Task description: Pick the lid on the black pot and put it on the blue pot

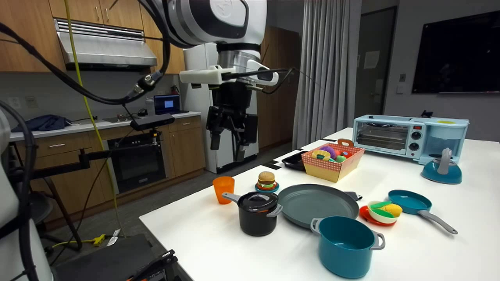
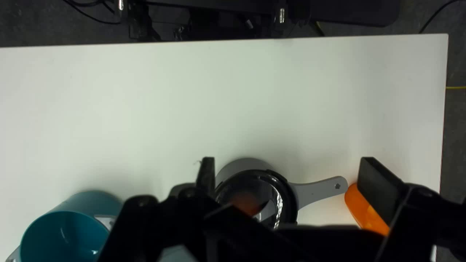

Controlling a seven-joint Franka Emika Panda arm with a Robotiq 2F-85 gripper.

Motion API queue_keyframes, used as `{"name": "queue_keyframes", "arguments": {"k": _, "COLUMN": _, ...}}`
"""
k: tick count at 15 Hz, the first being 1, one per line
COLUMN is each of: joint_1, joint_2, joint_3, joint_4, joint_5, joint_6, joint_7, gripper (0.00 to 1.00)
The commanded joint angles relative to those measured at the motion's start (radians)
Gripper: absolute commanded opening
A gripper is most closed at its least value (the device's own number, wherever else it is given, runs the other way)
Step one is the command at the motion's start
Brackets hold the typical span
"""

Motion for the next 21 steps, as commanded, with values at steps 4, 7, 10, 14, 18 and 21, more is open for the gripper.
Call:
{"name": "queue_keyframes", "arguments": {"k": 4, "joint_1": -0.023, "joint_2": 0.150, "joint_3": 0.006, "joint_4": 0.084, "joint_5": -0.015, "joint_6": 0.163, "joint_7": 0.069, "gripper": 1.00}}
{"name": "queue_keyframes", "arguments": {"k": 7, "joint_1": -0.024, "joint_2": 0.219, "joint_3": 0.008, "joint_4": 0.087, "joint_5": 0.002, "joint_6": 0.295, "joint_7": 0.128, "gripper": 1.00}}
{"name": "queue_keyframes", "arguments": {"k": 10, "joint_1": -0.022, "joint_2": 0.311, "joint_3": 0.013, "joint_4": 0.086, "joint_5": 0.004, "joint_6": 0.486, "joint_7": 0.220, "gripper": 1.00}}
{"name": "queue_keyframes", "arguments": {"k": 14, "joint_1": -0.009, "joint_2": 0.445, "joint_3": 0.012, "joint_4": 0.098, "joint_5": -0.001, "joint_6": 0.707, "joint_7": 0.357, "gripper": 1.00}}
{"name": "queue_keyframes", "arguments": {"k": 18, "joint_1": 0.038, "joint_2": 0.512, "joint_3": -0.030, "joint_4": 0.074, "joint_5": -0.068, "joint_6": 0.859, "joint_7": 0.535, "gripper": 1.00}}
{"name": "queue_keyframes", "arguments": {"k": 21, "joint_1": 0.137, "joint_2": 0.510, "joint_3": -0.131, "joint_4": 0.051, "joint_5": -0.227, "joint_6": 0.905, "joint_7": 0.736, "gripper": 1.00}}
